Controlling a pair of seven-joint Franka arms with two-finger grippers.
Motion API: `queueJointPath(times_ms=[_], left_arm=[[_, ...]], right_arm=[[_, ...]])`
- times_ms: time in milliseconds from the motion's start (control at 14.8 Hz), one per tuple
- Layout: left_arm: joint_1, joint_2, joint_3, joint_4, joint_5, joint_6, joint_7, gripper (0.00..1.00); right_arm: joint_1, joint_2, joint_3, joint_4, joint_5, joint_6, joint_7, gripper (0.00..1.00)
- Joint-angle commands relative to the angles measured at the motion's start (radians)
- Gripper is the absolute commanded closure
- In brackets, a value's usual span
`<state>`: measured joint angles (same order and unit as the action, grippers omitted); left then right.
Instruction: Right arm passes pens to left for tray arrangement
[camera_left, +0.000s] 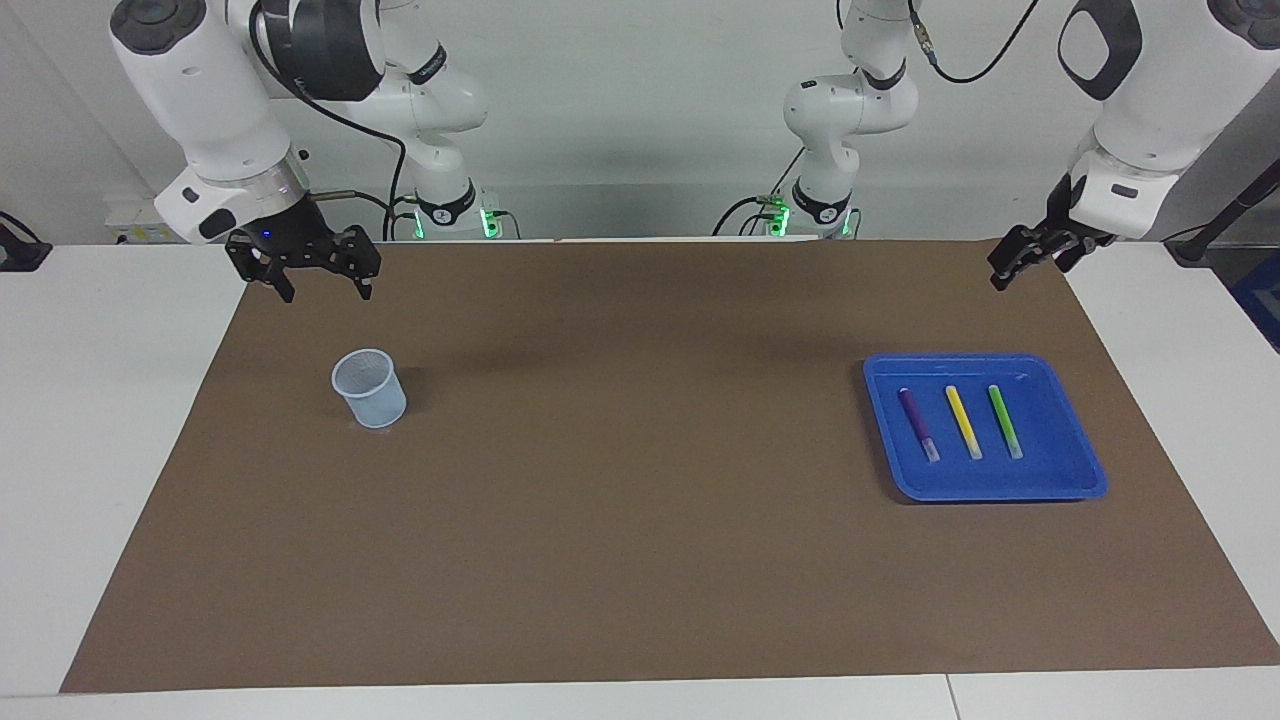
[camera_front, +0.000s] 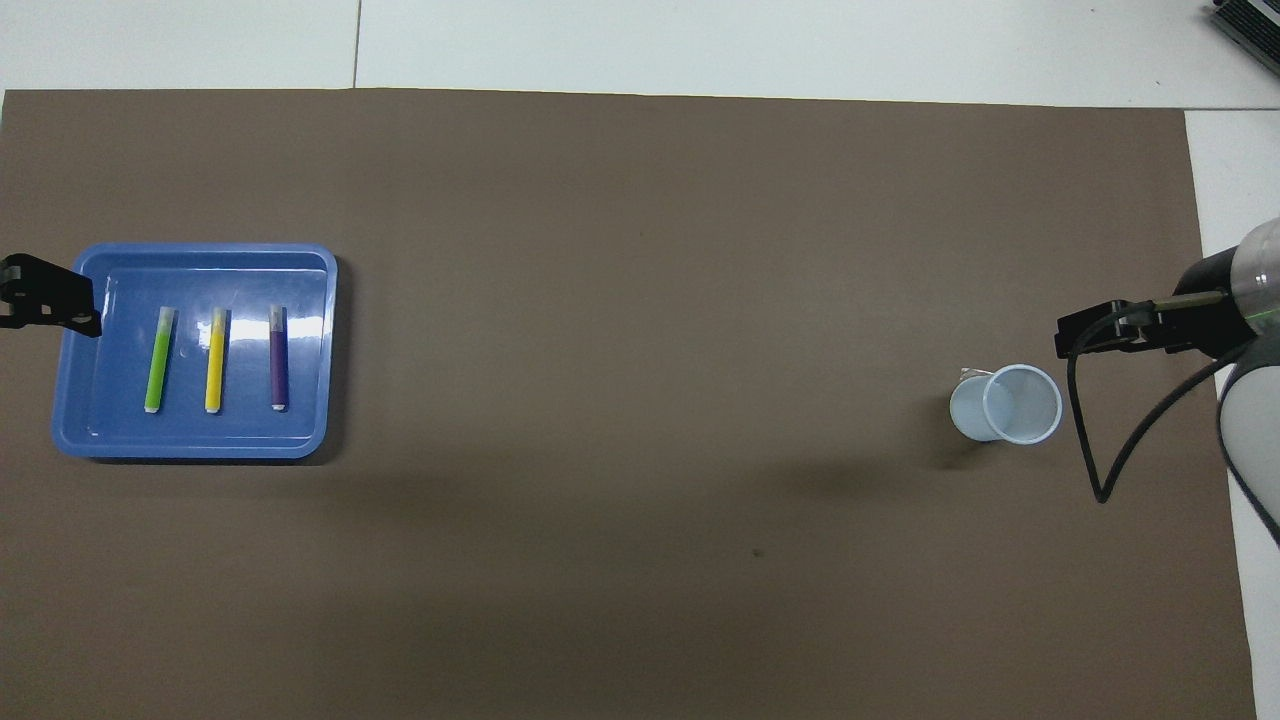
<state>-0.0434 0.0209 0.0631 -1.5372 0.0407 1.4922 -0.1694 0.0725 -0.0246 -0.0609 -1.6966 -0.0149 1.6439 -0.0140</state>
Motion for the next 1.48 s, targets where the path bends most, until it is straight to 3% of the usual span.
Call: queueJointPath(times_ms=[0, 337, 539, 808, 1212, 1414], left_arm=[[-0.079, -0.042, 0.102, -0.004, -0.033, -0.029, -0.009, 0.00], [-0.072, -0.042, 0.037, -0.014, -0.042, 0.020, -0.001, 0.00], [-0.079, -0.065, 0.008, -0.073, -0.042, 0.094, 0.002, 0.00], [-0.015, -0.108, -0.089, -0.176, -0.044, 0.160, 0.005, 0.00], [0.062, -0.114, -0.121, -0.201, -0.047, 0.145, 0.005, 0.00], [0.071, -0.084, -0.129, -0.126, -0.058, 0.138, 0.001, 0.00]], right_arm=[[0.003, -0.018, 0.001, -0.015, -0.002, -0.003, -0.014, 0.00], [0.000, -0.018, 0.000, -0.015, 0.007, 0.001, -0.014, 0.00], [0.000, -0.018, 0.001, -0.015, 0.007, 0.001, -0.014, 0.00], [-0.007, -0.018, 0.000, -0.015, 0.007, 0.001, -0.012, 0.00], [-0.005, -0.018, 0.000, -0.015, 0.007, 0.001, -0.014, 0.00], [-0.007, -0.018, 0.000, -0.015, 0.007, 0.001, -0.012, 0.00]])
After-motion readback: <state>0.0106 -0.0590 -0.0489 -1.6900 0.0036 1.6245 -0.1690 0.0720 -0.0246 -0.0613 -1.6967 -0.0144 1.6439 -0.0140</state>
